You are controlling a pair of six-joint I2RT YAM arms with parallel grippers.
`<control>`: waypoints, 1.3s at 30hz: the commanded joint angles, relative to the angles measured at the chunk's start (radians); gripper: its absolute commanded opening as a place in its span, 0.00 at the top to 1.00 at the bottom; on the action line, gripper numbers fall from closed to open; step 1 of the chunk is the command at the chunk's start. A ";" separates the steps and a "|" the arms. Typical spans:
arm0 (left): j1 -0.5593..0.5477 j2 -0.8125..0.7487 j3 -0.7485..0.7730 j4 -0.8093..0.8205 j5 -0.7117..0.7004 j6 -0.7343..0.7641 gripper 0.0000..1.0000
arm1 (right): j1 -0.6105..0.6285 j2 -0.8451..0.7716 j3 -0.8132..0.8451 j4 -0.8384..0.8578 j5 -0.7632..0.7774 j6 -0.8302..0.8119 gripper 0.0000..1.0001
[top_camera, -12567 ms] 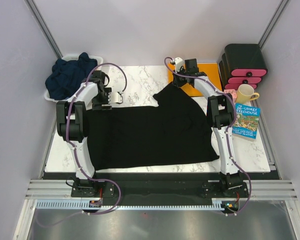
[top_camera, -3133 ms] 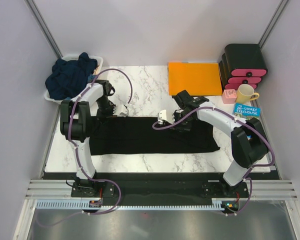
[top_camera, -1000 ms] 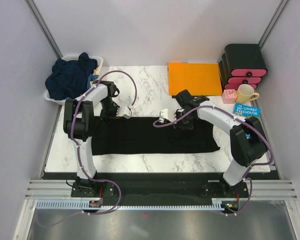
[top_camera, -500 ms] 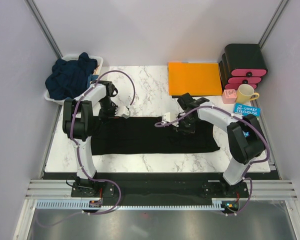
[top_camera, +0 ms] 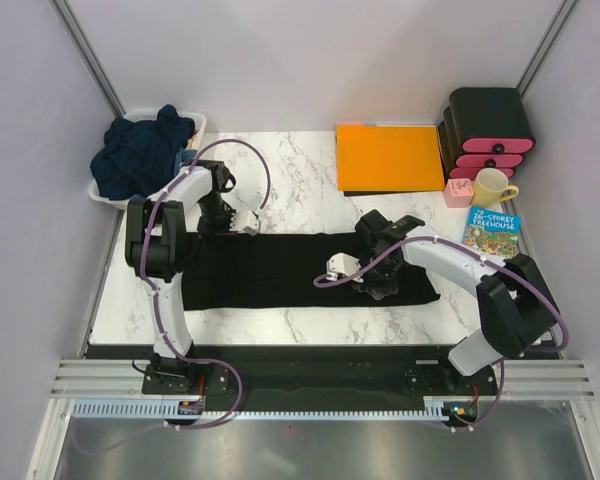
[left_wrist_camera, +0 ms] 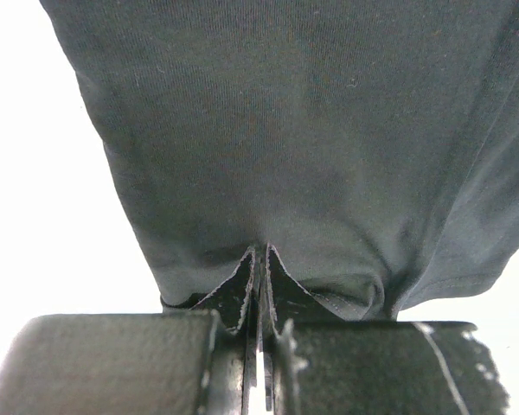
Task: Fold and stack the t-shirts
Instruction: Fold the tshirt
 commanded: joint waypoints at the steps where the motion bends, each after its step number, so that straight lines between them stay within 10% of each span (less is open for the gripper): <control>1: 0.001 0.017 0.032 -0.001 0.019 0.026 0.98 | 0.023 -0.100 0.006 0.009 0.025 0.033 1.00; 15: -0.004 -0.009 0.014 0.005 0.026 0.014 0.98 | -0.040 0.087 0.038 0.345 0.156 0.018 1.00; 39: 0.007 -0.015 0.008 0.005 0.016 0.001 0.98 | -0.074 0.102 0.020 0.284 0.078 -0.046 1.00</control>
